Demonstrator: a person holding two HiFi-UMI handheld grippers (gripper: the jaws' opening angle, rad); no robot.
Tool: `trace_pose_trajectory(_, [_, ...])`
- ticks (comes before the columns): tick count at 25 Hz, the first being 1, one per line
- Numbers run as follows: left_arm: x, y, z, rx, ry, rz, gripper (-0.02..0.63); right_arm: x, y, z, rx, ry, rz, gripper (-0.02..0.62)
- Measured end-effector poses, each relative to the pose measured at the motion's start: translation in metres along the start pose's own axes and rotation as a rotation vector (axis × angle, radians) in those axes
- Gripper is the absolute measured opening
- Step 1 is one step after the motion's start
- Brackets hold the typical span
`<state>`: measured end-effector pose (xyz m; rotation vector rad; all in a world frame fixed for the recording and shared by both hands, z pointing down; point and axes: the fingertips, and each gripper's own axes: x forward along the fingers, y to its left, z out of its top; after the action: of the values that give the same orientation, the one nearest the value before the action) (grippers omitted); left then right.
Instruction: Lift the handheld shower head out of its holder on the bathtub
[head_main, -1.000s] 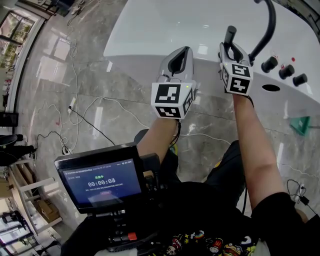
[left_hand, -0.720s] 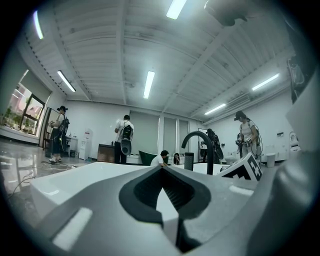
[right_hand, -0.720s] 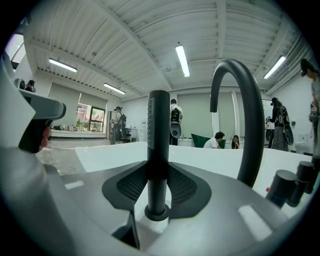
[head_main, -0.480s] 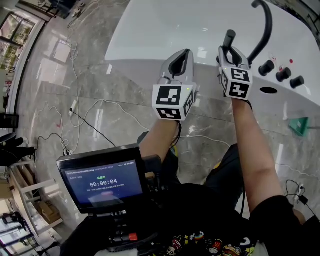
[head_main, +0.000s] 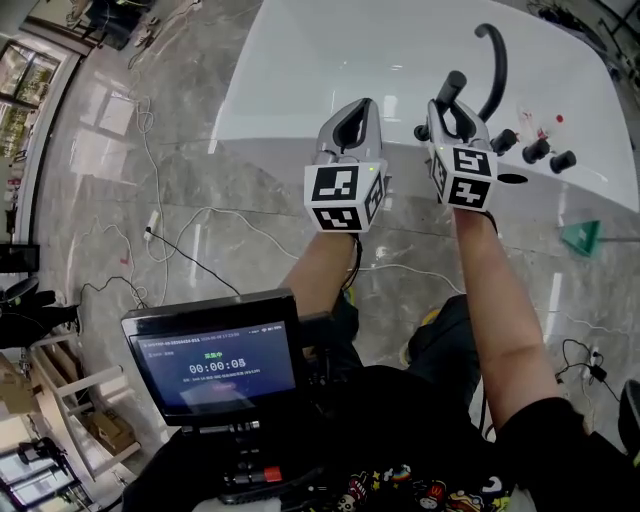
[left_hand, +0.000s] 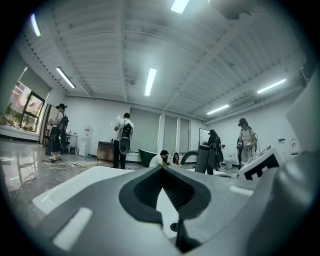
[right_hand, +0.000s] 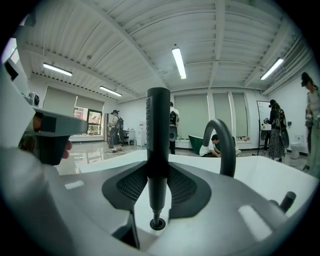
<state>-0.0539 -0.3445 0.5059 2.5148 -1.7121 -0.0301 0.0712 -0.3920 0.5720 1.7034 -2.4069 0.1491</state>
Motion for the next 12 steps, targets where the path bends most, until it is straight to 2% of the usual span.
trace_pose_trajectory(6, [0.002, -0.023, 0.076, -0.006, -0.020, -0.031, 0.001, -0.029, -0.007, 0.079, 0.007, -0.027, -0.006, 0.147])
trace_pose_trajectory(12, [0.002, -0.034, 0.126, -0.021, -0.019, -0.055, 0.001, -0.053, -0.008, 0.139, 0.011, -0.046, -0.014, 0.146])
